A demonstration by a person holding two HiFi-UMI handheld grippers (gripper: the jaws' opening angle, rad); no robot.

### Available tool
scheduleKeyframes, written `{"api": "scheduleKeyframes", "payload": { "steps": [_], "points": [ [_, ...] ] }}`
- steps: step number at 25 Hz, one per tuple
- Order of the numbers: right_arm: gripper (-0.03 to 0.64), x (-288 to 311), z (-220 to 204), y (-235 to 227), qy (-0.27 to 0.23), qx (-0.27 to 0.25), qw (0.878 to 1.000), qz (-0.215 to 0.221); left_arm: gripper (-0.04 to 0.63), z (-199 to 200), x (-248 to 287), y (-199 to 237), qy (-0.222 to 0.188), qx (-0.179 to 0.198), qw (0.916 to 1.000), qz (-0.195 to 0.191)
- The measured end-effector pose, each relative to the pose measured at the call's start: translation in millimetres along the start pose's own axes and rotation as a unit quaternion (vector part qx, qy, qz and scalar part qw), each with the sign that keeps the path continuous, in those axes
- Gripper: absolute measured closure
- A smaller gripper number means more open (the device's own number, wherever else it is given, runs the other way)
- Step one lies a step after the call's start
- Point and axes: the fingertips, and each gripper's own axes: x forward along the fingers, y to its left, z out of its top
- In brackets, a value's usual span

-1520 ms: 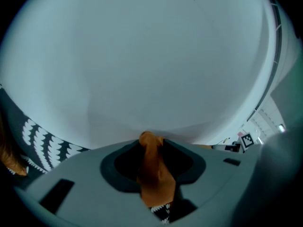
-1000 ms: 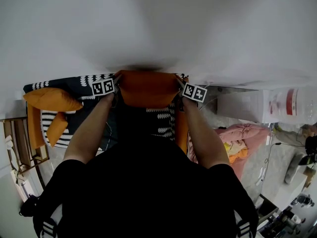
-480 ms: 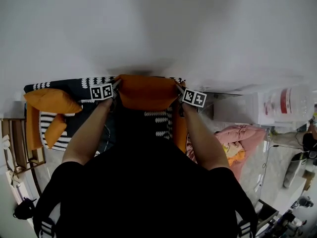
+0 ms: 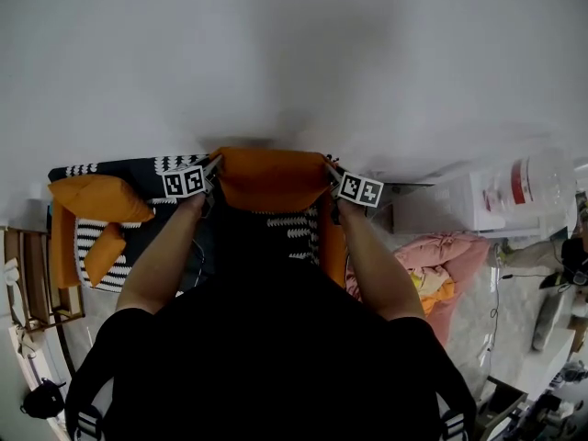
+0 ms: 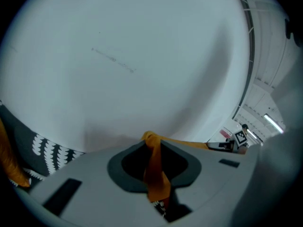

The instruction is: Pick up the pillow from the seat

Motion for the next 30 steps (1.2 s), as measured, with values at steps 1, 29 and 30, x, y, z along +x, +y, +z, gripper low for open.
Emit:
{"api": "scheduleKeyframes", "payload": {
  "steps": [1, 29, 30],
  "points": [
    [0.551, -4, 2, 4, -0.005, -0.001, 1.000, 0.002, 0.533, 4, -4, -5, -0.005, 0.001, 1.0000, -0.004],
    [0.558, -131, 104, 85, -0.151, -0.060, 0.985, 0.056, 0.534, 116, -93, -122, -0.136, 0.031, 0.9846, -0.105],
    [0.558, -134, 106, 88, -0.153, -0.060, 0.984, 0.061, 0.534, 119, -96, -125, -0.139, 0.032, 0.9840, -0.106]
  ]
}}
